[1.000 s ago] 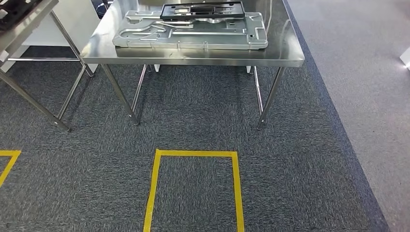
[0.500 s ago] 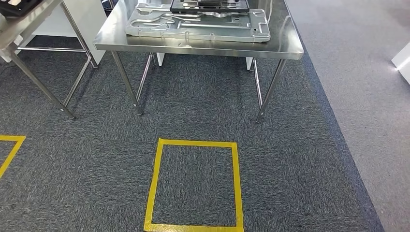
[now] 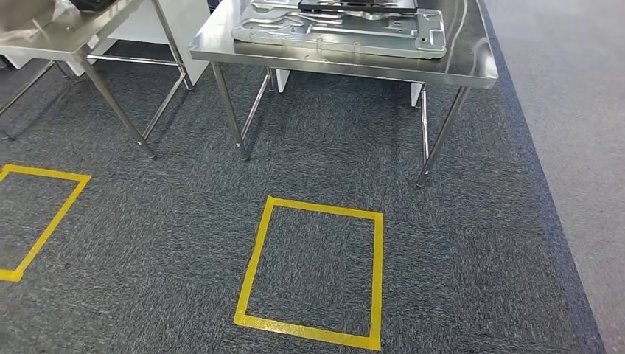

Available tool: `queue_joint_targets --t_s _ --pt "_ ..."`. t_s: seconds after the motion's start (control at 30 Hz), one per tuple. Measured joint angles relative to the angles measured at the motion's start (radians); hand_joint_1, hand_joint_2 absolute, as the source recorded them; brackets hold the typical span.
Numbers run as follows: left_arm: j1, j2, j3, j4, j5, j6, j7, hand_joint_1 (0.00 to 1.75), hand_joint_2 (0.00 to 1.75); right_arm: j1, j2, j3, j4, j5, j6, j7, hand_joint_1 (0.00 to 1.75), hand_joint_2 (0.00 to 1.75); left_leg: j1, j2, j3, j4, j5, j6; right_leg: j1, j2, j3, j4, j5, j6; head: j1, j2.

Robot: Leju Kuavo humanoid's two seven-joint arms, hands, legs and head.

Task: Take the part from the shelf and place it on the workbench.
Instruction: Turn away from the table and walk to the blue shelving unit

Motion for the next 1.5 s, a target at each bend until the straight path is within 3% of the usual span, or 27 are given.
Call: queue_joint_targets --t_s 0.1,0.13,0.17,0.23,0.27,0.33,0.4,0.43,0.5,0.53,0.6,0.67,0.73,0.77,0.83,0.87,0.93,1.0,1.07,1.13,1.17,1.23,1.27,1.33,1.4,1.47,1.5 --pt "0.000 0.001 0.000 0.000 0.000 -0.002 0.001 0.00 0.00 -0.001 0.000 0.012 0.005 0.004 0.002 0.001 0.00 0.00 -0.003 0.042 0.136 -0.202 0.057 0.012 0.003 -0.028 -0.010 0.013 0.000 0.008 0.000 0.000" --pt "-0.001 0.001 0.000 0.000 0.000 -0.002 0.001 0.00 0.00 -0.001 0.000 0.015 0.006 0.005 0.002 0.002 0.00 0.00 -0.006 0.056 0.159 -0.242 0.063 0.020 0.005 -0.035 -0.011 0.016 0.000 0.013 0.000 0.000" --pt "-0.001 0.001 -0.001 0.000 0.000 -0.002 0.002 0.00 0.00 -0.002 0.000 0.018 0.006 0.006 0.002 0.002 0.00 0.00 -0.010 0.062 0.165 -0.259 0.061 0.028 0.006 -0.042 -0.011 0.018 0.000 0.018 0.000 0.000" --pt "0.000 0.001 -0.001 0.000 0.000 -0.002 0.002 0.00 0.00 -0.006 -0.001 0.021 0.007 0.008 0.002 0.003 0.00 0.00 -0.010 0.050 0.158 -0.266 0.066 0.043 0.008 -0.052 -0.011 0.020 0.001 0.031 0.000 0.000" --pt "0.001 0.002 -0.001 0.000 0.000 -0.002 0.004 0.00 0.00 -0.008 -0.002 0.023 0.008 0.009 0.003 0.004 0.00 0.00 -0.007 0.042 0.156 -0.271 0.070 0.050 0.007 -0.039 -0.014 0.027 -0.007 0.038 0.002 0.000" --pt "0.000 0.002 -0.001 0.000 0.000 0.001 0.009 0.00 0.00 -0.007 -0.003 0.027 0.010 0.014 0.010 0.008 0.00 0.00 -0.003 0.026 0.150 -0.278 0.083 0.064 0.004 0.008 -0.045 0.093 -0.055 0.048 0.007 0.000" --pt "-0.001 0.002 -0.001 0.000 -0.002 0.004 0.015 0.00 0.00 -0.005 -0.004 0.028 0.012 0.019 0.019 0.014 0.00 0.00 -0.006 0.008 0.137 -0.278 0.091 0.072 0.001 0.042 -0.108 0.224 -0.125 0.051 0.010 0.000" --pt "0.000 0.002 -0.001 0.000 -0.002 0.007 0.017 0.00 0.00 -0.005 -0.004 0.029 0.014 0.023 0.023 0.016 0.00 0.00 -0.007 -0.004 0.132 -0.276 0.094 0.073 0.001 0.047 -0.133 0.278 -0.142 0.052 0.010 0.000" --pt "0.002 0.002 -0.001 0.000 -0.005 0.012 0.020 0.00 0.00 -0.004 -0.004 0.031 0.016 0.029 0.031 0.019 0.00 0.00 -0.009 -0.028 0.127 -0.273 0.098 0.071 0.001 0.051 -0.136 0.284 -0.116 0.050 0.010 0.000" --pt "0.002 0.002 -0.001 0.000 -0.006 0.015 0.020 0.00 0.00 -0.004 -0.004 0.032 0.018 0.031 0.036 0.020 0.00 0.00 -0.009 -0.041 0.126 -0.271 0.099 0.070 0.001 0.057 -0.110 0.229 -0.077 0.046 0.010 0.000" --pt "0.001 0.000 -0.001 0.000 -0.008 0.019 0.022 0.00 0.00 -0.003 -0.004 0.033 0.020 0.034 0.042 0.023 0.00 0.00 -0.011 -0.063 0.123 -0.266 0.101 0.065 0.002 0.097 -0.046 0.091 -0.014 0.034 0.010 0.000" --pt "0.000 -0.002 -0.002 0.000 -0.009 0.021 0.027 0.00 0.00 -0.003 -0.005 0.034 0.022 0.038 0.048 0.024 0.00 0.00 -0.011 -0.082 0.116 -0.262 0.104 0.056 0.004 0.125 -0.019 0.023 0.003 0.027 0.010 0.000" --pt "0.001 -0.002 -0.002 0.000 -0.009 0.023 0.035 0.00 0.00 -0.006 -0.006 0.035 0.023 0.040 0.054 0.025 0.00 0.00 -0.009 -0.100 0.109 -0.263 0.110 0.043 0.003 0.110 -0.018 0.015 0.007 0.023 0.010 0.000" --pt "0.002 -0.002 -0.002 0.000 -0.009 0.025 0.038 0.00 0.00 -0.007 -0.006 0.035 0.024 0.041 0.055 0.025 0.00 0.00 -0.009 -0.094 0.104 -0.258 0.108 0.038 0.000 0.099 -0.016 0.009 0.012 0.019 0.009 0.000" --pt "0.002 -0.002 -0.002 0.000 -0.009 0.028 0.043 0.00 0.00 -0.007 -0.006 0.035 0.025 0.041 0.059 0.020 0.00 0.00 -0.010 -0.055 0.077 -0.203 0.070 0.029 -0.007 0.072 -0.013 -0.003 0.020 0.010 0.004 0.000" --pt "0.001 -0.002 -0.003 0.000 -0.009 0.029 0.045 0.00 0.00 -0.005 -0.006 0.035 0.026 0.041 0.062 0.016 0.00 0.00 -0.006 -0.030 0.052 -0.146 0.036 0.024 -0.006 0.057 -0.013 -0.005 0.021 0.007 0.001 0.000" --pt "0.001 0.001 -0.005 0.000 -0.011 0.022 0.046 0.00 0.00 -0.002 -0.006 0.035 0.028 0.041 0.068 0.010 0.00 0.00 0.002 -0.010 -0.002 -0.021 -0.022 0.012 -0.005 0.028 -0.016 -0.003 0.020 0.006 -0.002 0.000" --pt "0.007 0.008 -0.007 0.000 -0.016 0.004 0.044 0.00 0.00 -0.002 -0.006 0.035 0.029 0.041 0.073 0.006 0.00 0.00 0.011 -0.003 -0.006 0.002 -0.015 0.002 -0.007 0.003 -0.017 0.000 0.017 0.009 -0.002 0.000" --pt "0.014 0.017 -0.011 -0.001 -0.019 -0.013 0.039 0.00 0.00 -0.003 -0.006 0.035 0.029 0.041 0.074 0.004 0.00 0.00 0.017 0.022 0.059 -0.114 0.044 -0.004 -0.011 -0.019 -0.014 0.007 0.010 0.018 -0.002 0.000" --pt "0.016 0.022 -0.015 -0.001 -0.021 -0.020 0.037 0.00 0.00 -0.004 -0.007 0.034 0.030 0.043 0.074 0.003 0.00 0.00 0.012 0.055 0.119 -0.226 0.078 0.000 -0.009 -0.037 -0.013 0.017 0.001 0.032 -0.004 0.000" --pt "0.016 0.023 -0.016 -0.002 -0.021 -0.022 0.036 0.00 0.00 -0.004 -0.007 0.034 0.030 0.044 0.074 0.003 0.00 0.00 0.009 0.063 0.129 -0.249 0.081 0.006 -0.006 -0.045 -0.013 0.020 -0.001 0.038 -0.003 0.000" --pt "0.018 0.025 -0.018 -0.002 -0.022 -0.022 0.036 0.00 0.00 -0.009 -0.007 0.034 0.030 0.046 0.074 0.002 0.00 0.00 0.006 0.046 0.123 -0.252 0.081 0.021 -0.006 -0.059 -0.010 0.019 -0.002 0.049 -0.001 0.000" --pt "0.020 0.026 -0.018 -0.003 -0.022 -0.021 0.036 0.00 0.00 -0.011 -0.007 0.034 0.030 0.047 0.074 0.001 0.00 0.00 0.006 0.037 0.122 -0.254 0.083 0.029 -0.008 -0.052 -0.009 0.021 -0.006 0.055 0.000 0.000" --pt "0.020 0.029 -0.018 -0.003 -0.022 -0.020 0.036 0.00 0.00 -0.012 -0.007 0.033 0.030 0.047 0.074 0.000 0.00 0.00 0.009 0.020 0.121 -0.261 0.091 0.043 -0.013 -0.006 -0.027 0.065 -0.043 0.063 0.003 0.000" --pt "0.019 0.029 -0.019 -0.004 -0.022 -0.021 0.037 0.00 0.00 -0.010 -0.007 0.033 0.030 0.047 0.073 -0.001 0.00 0.00 0.007 0.001 0.116 -0.263 0.096 0.052 -0.013 0.039 -0.086 0.186 -0.111 0.064 0.008 0.000" --pt "0.019 0.029 -0.019 -0.004 -0.022 -0.022 0.037 0.00 0.00 -0.008 -0.007 0.032 0.030 0.047 0.073 -0.003 0.00 0.00 0.002 -0.022 0.112 -0.263 0.098 0.055 -0.011 0.048 -0.146 0.298 -0.147 0.060 0.009 0.000" --pt "0.020 0.029 -0.019 -0.004 -0.022 -0.022 0.037 0.00 0.00 -0.008 -0.007 0.032 0.030 0.047 0.072 -0.005 0.00 0.00 0.000 -0.036 0.112 -0.263 0.099 0.056 -0.009 0.050 -0.154 0.307 -0.135 0.056 0.009 0.000"
